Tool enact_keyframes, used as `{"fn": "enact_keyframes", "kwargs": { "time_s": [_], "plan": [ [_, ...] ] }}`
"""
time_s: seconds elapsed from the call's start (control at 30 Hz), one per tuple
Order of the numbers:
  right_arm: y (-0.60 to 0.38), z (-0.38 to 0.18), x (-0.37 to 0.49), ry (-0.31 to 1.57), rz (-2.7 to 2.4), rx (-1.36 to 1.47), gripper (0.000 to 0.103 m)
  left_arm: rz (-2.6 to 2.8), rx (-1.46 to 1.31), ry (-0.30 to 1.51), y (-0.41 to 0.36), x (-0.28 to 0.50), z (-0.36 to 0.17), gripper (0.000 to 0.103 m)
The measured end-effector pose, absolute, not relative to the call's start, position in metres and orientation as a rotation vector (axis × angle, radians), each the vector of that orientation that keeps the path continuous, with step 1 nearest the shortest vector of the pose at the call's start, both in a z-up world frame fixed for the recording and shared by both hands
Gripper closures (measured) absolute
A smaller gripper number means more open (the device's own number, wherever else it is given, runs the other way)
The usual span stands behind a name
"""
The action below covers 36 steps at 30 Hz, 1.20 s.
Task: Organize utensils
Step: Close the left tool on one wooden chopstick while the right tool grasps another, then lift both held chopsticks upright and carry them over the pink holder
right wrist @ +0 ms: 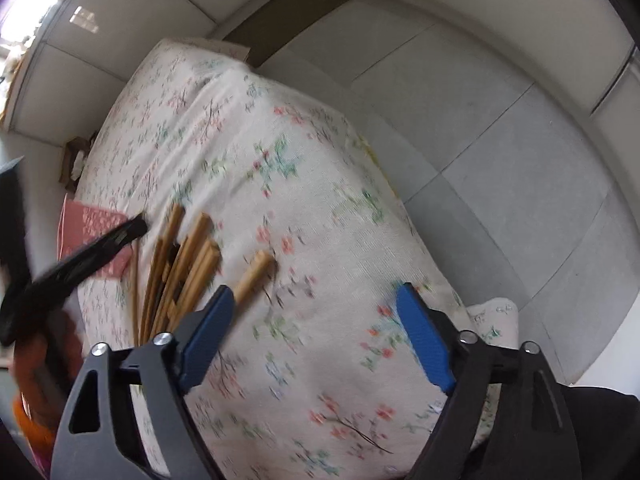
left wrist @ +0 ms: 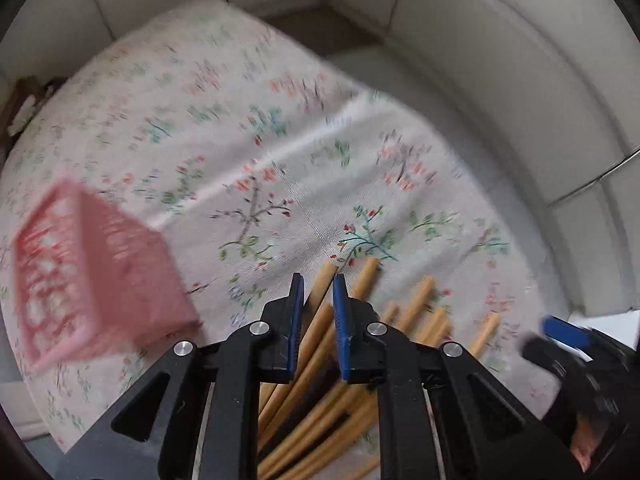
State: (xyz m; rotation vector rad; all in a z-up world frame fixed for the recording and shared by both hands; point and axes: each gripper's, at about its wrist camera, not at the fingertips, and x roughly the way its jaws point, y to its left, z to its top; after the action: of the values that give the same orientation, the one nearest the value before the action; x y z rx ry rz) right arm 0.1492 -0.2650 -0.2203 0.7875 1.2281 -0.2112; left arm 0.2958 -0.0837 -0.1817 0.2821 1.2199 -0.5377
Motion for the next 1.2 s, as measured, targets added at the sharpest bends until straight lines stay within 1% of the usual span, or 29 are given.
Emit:
{"fn": "enact_keyframes", "kwargs": {
  "time_s": [0.1,0.17,0.23,0.33,0.4,0.47,0.53,0.6,0.63,0.67,0.7,0.77,0.83,0.9,1.0,1.1,1.13,1.2],
  "plan": [
    [-0.252,-0.224,0.166,1.300,-0.212,0.789,0.026,-0.554,0.231,1.106,-0.051,0.265,-0.147,0.089],
    [-0.243,-0.225,0.175,1.330,-0.287,0.760,0.026,-0.552,0.176,1.020,-0.031,0.240,-0.114,0.089],
    [-0.237,-0.226,0.183,1.366,-0.334,0.755,0.027,-0.555,0.128,0.960,-0.026,0.221,-0.083,0.089],
    [-0.231,-0.228,0.197,1.419,-0.445,0.746,0.033,-0.546,0.088,0.861,-0.003,0.181,-0.046,0.089],
    [-0.222,-0.229,0.203,1.434,-0.551,0.699,0.041,-0.530,0.075,0.816,0.001,0.167,-0.033,0.089],
    [-0.206,-0.232,0.213,1.439,-0.611,0.614,0.042,-0.532,0.049,0.782,0.013,0.152,-0.022,0.089],
    [-0.196,-0.230,0.217,1.410,-0.625,0.592,0.056,-0.530,0.024,0.751,0.020,0.139,-0.015,0.090],
    [-0.182,-0.230,0.224,1.390,-0.593,0.565,0.086,-0.535,-0.011,0.724,0.029,0.127,-0.007,0.091],
    [-0.180,-0.230,0.225,1.385,-0.571,0.560,0.088,-0.532,-0.026,0.715,0.032,0.126,-0.008,0.092],
    [-0.178,-0.232,0.224,1.372,-0.543,0.560,0.092,-0.530,-0.048,0.703,0.037,0.122,-0.004,0.092],
    [-0.178,-0.233,0.222,1.361,-0.518,0.570,0.095,-0.534,-0.064,0.700,0.040,0.122,-0.007,0.093],
    [-0.184,-0.234,0.210,1.323,-0.413,0.662,0.095,-0.544,-0.092,0.697,0.046,0.119,-0.007,0.093],
    [-0.186,-0.233,0.197,1.287,-0.351,0.663,0.096,-0.540,-0.098,0.694,0.050,0.113,-0.006,0.093],
    [-0.188,-0.223,0.180,1.185,-0.269,0.673,0.096,-0.537,-0.122,0.696,0.052,0.108,-0.006,0.093],
    [-0.184,-0.203,0.166,1.090,-0.201,0.651,0.096,-0.536,-0.154,0.694,0.054,0.101,-0.006,0.093],
    [-0.190,-0.185,0.160,1.087,-0.141,0.624,0.096,-0.527,-0.156,0.698,0.057,0.096,-0.007,0.093],
    [-0.189,-0.183,0.159,1.102,-0.140,0.621,0.095,-0.521,-0.148,0.731,0.058,0.098,-0.012,0.093],
    [-0.194,-0.190,0.160,1.153,-0.126,0.629,0.095,-0.491,-0.109,0.851,0.056,0.105,-0.033,0.093]
  ]
}}
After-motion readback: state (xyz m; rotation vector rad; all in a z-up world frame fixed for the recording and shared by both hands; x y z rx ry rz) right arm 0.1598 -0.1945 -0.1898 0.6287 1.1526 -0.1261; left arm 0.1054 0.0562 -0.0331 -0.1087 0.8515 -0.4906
